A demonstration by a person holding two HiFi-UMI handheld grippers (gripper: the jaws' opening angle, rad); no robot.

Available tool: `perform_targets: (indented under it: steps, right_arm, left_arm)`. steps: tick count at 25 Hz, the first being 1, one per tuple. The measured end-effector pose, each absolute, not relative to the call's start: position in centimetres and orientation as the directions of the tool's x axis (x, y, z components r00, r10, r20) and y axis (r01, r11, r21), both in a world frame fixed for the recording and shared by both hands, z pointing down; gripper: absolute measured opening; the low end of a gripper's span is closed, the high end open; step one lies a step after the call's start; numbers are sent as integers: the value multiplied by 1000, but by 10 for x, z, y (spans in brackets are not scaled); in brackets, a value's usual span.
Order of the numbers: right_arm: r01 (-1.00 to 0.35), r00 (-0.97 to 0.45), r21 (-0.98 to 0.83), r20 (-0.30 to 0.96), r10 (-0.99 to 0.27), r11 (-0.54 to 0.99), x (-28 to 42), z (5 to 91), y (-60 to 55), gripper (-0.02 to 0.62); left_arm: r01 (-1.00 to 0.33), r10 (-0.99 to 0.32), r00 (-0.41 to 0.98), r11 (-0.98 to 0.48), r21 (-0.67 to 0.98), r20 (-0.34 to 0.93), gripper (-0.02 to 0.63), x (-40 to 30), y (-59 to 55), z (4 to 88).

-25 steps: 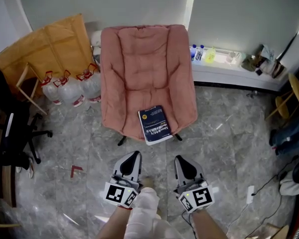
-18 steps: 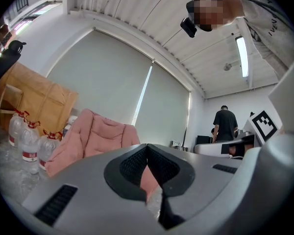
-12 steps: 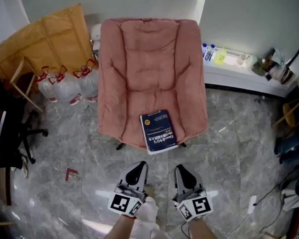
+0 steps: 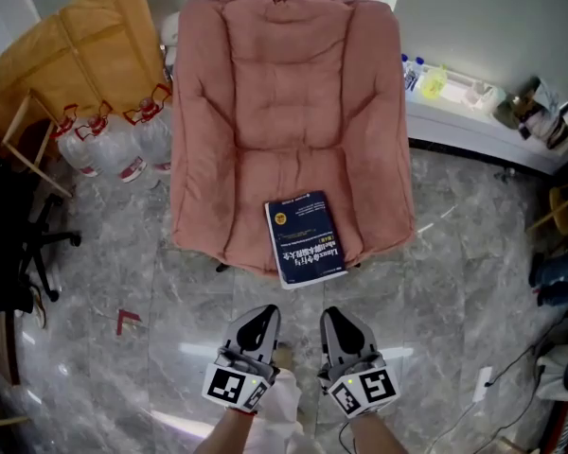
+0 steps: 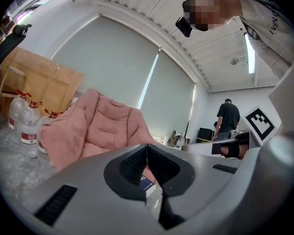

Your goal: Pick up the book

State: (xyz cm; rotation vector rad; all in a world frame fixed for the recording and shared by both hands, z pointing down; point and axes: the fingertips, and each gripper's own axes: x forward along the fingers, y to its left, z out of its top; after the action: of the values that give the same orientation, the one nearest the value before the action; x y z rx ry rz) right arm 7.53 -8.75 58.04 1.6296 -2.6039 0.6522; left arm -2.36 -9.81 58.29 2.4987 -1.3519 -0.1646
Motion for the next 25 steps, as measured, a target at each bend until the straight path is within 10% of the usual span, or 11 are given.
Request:
perform_targets:
  steps: [25]
  right_arm:
    - [-849,-361,-514,401,-842,119,73,735,-129,101]
  left_arm:
    - [-780,-807,581,-515,356,105,11,-10,-139,698]
